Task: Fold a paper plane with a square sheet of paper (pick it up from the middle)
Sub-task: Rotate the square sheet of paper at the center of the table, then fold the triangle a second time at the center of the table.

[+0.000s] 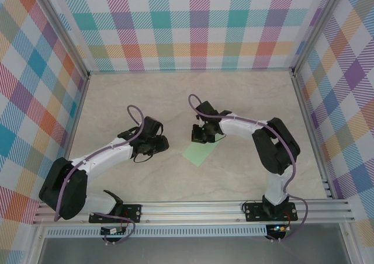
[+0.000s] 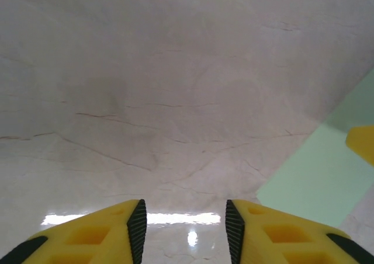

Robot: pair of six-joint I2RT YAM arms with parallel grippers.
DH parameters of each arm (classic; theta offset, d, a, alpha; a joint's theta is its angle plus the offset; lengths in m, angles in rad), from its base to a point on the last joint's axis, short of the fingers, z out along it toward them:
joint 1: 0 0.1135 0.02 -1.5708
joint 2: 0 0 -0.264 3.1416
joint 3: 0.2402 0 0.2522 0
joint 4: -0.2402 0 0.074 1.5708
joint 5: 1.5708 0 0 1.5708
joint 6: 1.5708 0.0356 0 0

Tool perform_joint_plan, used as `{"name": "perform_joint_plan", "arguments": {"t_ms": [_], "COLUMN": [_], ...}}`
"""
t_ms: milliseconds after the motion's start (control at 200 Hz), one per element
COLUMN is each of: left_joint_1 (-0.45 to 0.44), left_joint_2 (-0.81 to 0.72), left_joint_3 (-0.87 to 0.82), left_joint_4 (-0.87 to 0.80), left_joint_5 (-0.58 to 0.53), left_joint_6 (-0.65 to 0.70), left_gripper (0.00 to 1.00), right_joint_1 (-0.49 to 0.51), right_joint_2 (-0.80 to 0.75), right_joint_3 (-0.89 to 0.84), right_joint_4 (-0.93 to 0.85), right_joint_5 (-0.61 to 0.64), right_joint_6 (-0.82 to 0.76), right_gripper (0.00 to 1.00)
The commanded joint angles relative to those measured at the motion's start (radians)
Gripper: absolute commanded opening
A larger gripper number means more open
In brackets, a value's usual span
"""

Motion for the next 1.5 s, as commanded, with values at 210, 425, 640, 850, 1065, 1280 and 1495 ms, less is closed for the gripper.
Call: {"name": "perform_joint_plan", "arguments": {"t_ms": [210,425,640,850,1065,1280,1495], "left_joint_1": [0.03,0.041,0.046,0.046,0.046,0.038,0.03], "left_joint_2": [-0.071,-0.048,-0.009,0.031,0.061,0.077,0.1], "left_joint_3": [-0.052,-0.05,-0.049,-0.043,-0.046,-0.04,-0.026], "left_joint_4": [-0.051,-0.035,0.007,0.065,0.128,0.177,0.165], "left_joint_5": [-0.07,-0.045,0.012,0.118,0.229,0.282,0.282], "left_joint_6": [-0.054,-0.055,-0.051,-0.025,-0.036,-0.057,-0.053], "left_gripper": [0.65,0.75,0.83,0.99,1.0,0.98,0.96], "right_joint_1": [0.078,0.12,0.12,0.117,0.099,0.053,0.052], "right_joint_2": [0.097,0.038,-0.102,-0.196,-0.149,-0.065,0.043], "right_joint_3": [0.032,-0.067,-0.123,-0.101,-0.044,0.036,0.135], "right_joint_4": [-0.092,-0.123,-0.125,-0.124,-0.181,-0.202,-0.251], "right_joint_5": [0.007,-0.074,-0.018,0.222,0.334,0.36,0.357], "right_joint_6": [-0.019,-0.157,-0.178,-0.012,0.028,0.021,0.012], "right_gripper": [0.03,0.04,0.1,0.38,0.58,0.76,0.85]}}
